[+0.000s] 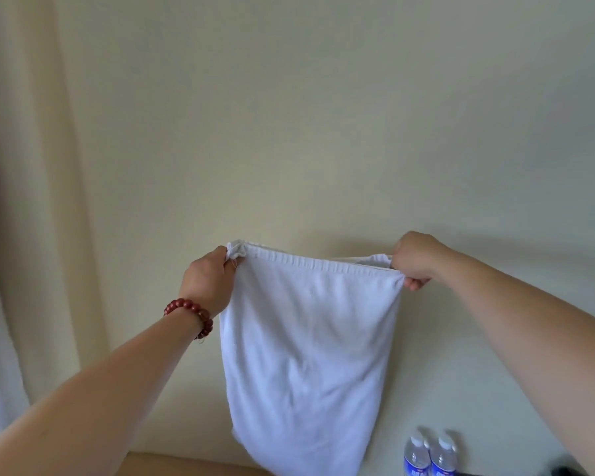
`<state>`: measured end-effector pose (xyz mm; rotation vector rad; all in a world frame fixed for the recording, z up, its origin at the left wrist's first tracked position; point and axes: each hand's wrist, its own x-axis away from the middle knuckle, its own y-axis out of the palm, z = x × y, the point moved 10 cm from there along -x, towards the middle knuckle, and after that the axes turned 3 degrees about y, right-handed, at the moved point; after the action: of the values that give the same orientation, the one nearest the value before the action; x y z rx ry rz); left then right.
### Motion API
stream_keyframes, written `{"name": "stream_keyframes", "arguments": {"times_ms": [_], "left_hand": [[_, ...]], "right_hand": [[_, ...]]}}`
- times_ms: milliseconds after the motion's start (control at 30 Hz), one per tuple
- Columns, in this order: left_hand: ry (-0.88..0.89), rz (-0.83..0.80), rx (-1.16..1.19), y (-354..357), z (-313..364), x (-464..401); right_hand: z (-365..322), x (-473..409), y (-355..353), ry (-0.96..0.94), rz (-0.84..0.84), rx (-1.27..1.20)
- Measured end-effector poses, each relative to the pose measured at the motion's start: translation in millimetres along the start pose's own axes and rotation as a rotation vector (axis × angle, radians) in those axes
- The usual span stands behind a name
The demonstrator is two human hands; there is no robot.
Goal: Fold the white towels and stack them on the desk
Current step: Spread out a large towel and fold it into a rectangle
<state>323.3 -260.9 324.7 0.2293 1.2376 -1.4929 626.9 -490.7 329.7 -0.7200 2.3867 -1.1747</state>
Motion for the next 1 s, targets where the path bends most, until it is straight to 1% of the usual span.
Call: {"name": "stream_keyframes", "arguments": {"times_ms": [33, 67, 133, 200, 267, 300, 400, 433, 500, 533, 600, 633, 733, 800, 867, 1000], "left_hand": [[0.0, 0.002, -0.001, -1.0, 1.9, -1.3], [0.0, 0.007, 0.0, -2.2, 3.5, -3.1], [0.002, 0.021, 0.012, -6.3, 4.9, -7.2], [0.008, 0.032, 0.014, -11.6, 4.8, -10.1], [0.008, 0.04, 0.013, -16.0, 5.3, -12.6], [0.003, 0.041, 0.013, -17.4, 5.8, -14.2], [-0.016, 0.024, 0.005, -15.9, 3.0, -16.9], [-0.013, 0.014, -0.005, -14.6, 1.4, -15.9], [0.005, 0.002, -0.006, -13.4, 1.4, -13.8], [0.013, 0.004, 0.01, -14.3, 4.2, -13.6], [0.005, 0.022, 0.056, -18.4, 12.6, -16.1], [-0.009, 0.033, 0.082, -21.1, 16.2, -18.2], [-0.032, 0.043, 0.146, -28.6, 15.7, -19.5], [-0.02, 0.001, 0.169, -27.9, 10.9, -16.9], [-0.022, -0.026, 0.206, -25.7, 6.8, -14.5], [-0.136, -0.011, 0.334, -21.2, -4.2, -16.8]], "right_hand": [[1.8, 1.0, 1.6, 0.008, 0.004, 0.024], [5.2, -0.9, 2.6, 0.027, 0.007, -0.004], [11.1, -6.5, 1.7, 0.06, 0.014, -0.164], [11.0, -8.9, -1.4, 0.052, 0.023, -0.307], [7.4, -9.9, -6.3, 0.043, 0.055, -0.386], [5.6, -10.1, -6.7, 0.06, 0.065, -0.373], [2.0, -1.3, 1.7, 0.15, 0.008, -0.142], [3.2, 2.2, 2.4, 0.189, -0.013, -0.113], [1.7, 2.7, -10.5, 0.187, 0.027, -0.091], [0.8, 2.9, -21.0, 0.18, 0.091, -0.097], [1.4, 5.2, -40.6, 0.194, 0.222, -0.221], [-1.5, 5.3, -43.7, 0.185, 0.241, -0.253], [-7.5, -3.4, -40.4, 0.169, 0.197, -0.315], [-1.8, -6.7, -43.8, 0.22, 0.199, -0.425], [-5.8, -7.3, -46.5, 0.208, 0.21, -0.45], [-16.7, -5.6, -52.6, 0.126, 0.271, -0.479]]}}
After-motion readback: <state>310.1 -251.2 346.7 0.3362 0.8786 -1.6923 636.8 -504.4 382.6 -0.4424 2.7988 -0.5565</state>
